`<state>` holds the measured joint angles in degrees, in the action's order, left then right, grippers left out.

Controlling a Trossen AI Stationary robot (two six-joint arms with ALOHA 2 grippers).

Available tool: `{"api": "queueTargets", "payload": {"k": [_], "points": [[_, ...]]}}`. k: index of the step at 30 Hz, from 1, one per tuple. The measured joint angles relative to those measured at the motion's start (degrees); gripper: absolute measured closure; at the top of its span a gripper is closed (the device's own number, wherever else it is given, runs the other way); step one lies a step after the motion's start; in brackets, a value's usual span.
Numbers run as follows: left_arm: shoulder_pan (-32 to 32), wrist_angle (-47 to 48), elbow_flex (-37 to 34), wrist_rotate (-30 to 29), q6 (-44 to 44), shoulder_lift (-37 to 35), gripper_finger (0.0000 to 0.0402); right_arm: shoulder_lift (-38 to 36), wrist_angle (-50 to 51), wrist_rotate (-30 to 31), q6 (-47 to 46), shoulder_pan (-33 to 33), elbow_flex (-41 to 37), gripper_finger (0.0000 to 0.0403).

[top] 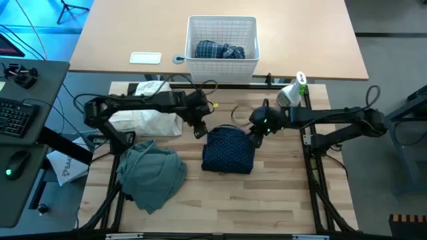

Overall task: Fold Laundry from Bin
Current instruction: Fold the dark blue polo

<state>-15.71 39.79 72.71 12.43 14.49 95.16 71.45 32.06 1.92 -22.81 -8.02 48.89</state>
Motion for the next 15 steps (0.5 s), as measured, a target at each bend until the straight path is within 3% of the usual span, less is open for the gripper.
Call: {"api": "queueTargets", "payload": {"k": [4,6,8,12,15], "points": [[1.8,-10.9,0.1,11.7,-0.6,-1.2,0.031,-1.9,-15.6,-21.6,11.1,-1.5,-2.5,0.0257],[3.1,-17.2,0.1,12.8,0.4,1.1,0.0319,-0.9,-24.0,-27.2,12.0,-1.3,-6.3,0.0276],[3.9,-19.2,0.0,10.6,1.9,4.5,0.0329,1.1,-31.6,-26.6,9.2,-1.2,-10.1,0.0301],[5.3,-19.0,-0.1,-1.5,4.7,12.6,0.0348,6.1,-42.2,-17.5,4.1,-1.1,-17.4,0.0363],[5.5,-20.0,-0.1,-6.8,6.3,18.2,0.036,10.9,-44.0,-11.9,0.8,-1.1,-20.4,0.0396]]}}
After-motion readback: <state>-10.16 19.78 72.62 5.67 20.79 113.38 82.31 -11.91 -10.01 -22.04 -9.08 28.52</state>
